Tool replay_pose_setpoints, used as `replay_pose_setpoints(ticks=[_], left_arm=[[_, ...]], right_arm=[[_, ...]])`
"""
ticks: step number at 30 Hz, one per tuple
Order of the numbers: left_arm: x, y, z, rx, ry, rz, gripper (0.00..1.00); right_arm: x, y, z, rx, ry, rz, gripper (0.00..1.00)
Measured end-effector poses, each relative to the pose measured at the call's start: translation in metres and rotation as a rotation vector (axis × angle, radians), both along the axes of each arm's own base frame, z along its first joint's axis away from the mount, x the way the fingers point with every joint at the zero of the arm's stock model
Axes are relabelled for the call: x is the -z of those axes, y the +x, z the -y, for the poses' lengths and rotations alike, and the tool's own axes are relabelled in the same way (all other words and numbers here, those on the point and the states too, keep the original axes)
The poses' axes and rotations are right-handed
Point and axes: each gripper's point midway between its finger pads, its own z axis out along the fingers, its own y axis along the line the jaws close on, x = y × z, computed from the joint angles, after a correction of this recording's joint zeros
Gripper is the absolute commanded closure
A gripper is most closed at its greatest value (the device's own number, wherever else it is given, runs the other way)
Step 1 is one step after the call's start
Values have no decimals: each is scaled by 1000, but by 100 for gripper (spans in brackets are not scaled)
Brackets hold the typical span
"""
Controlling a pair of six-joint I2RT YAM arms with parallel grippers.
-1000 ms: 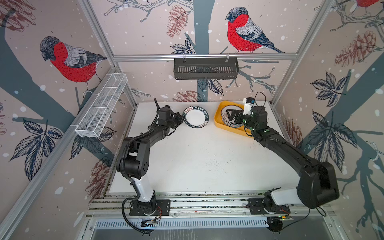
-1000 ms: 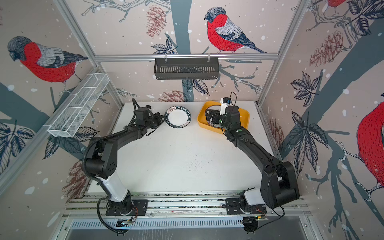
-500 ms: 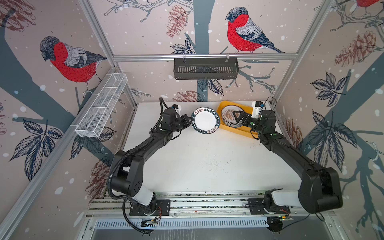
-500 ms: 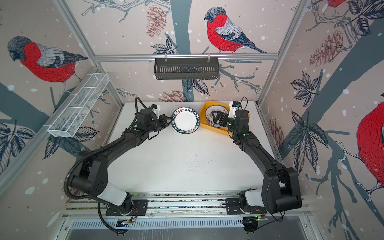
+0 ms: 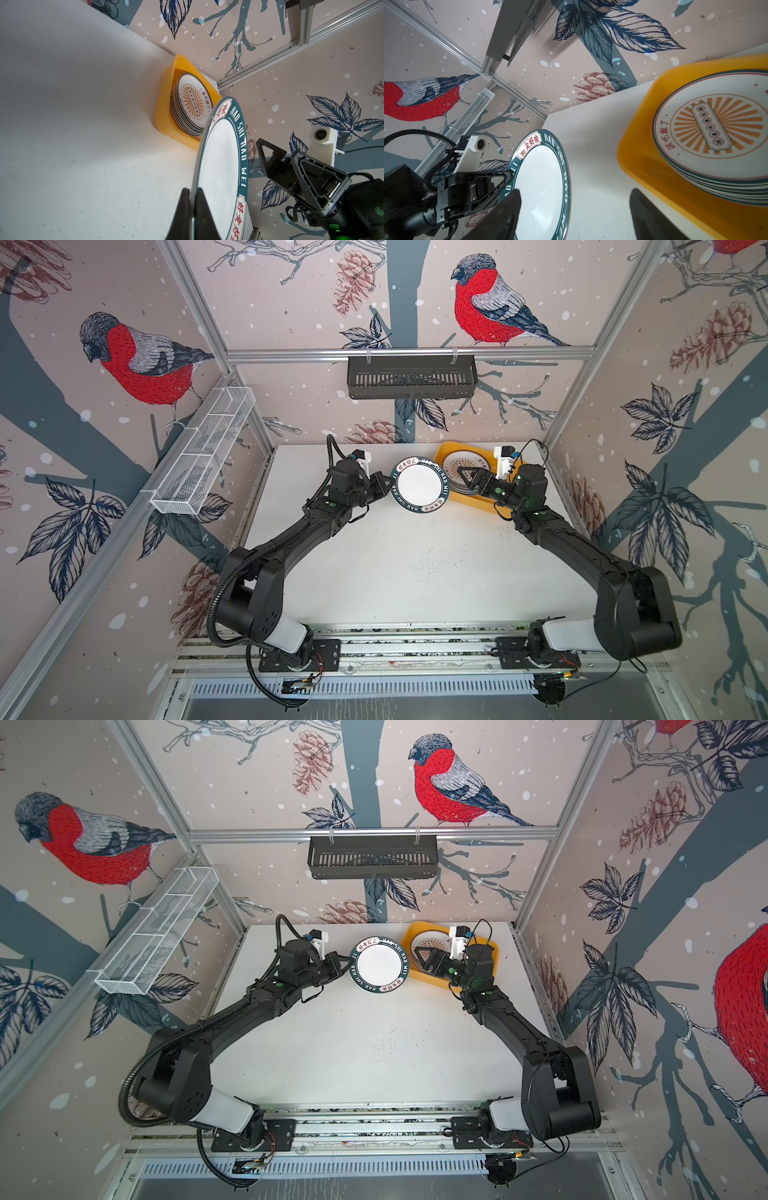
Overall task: Place the plates into the plastic bin on the countertop
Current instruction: 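Carry the upright green-rimmed plate toward the right gripper with the left gripper, then grip the plate's opposite rim with the right gripper while the left holds it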
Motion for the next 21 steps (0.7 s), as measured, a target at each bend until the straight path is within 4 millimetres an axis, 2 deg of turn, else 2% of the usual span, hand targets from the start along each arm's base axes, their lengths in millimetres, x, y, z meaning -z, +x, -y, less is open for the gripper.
replay_pose_setpoints(ticks=[5, 10, 13, 17, 21], left_arm=[[-3, 1, 1, 1, -7, 9, 100], [-8, 1, 2, 4, -17, 26, 100], [-9, 1, 3, 4, -22, 22, 100], [-10, 1, 3, 4, -25, 27, 100], [-12, 2, 4, 4, -26, 32, 100]], right_arm=[[10, -6, -18, -52, -5, -24, 30], [15, -5, -21, -55, -10, -36, 54], [20, -6, -26, -69, -11, -50, 60], [24, -7, -30, -77, -14, -63, 78], [24, -6, -30, -77, -15, -69, 88]])
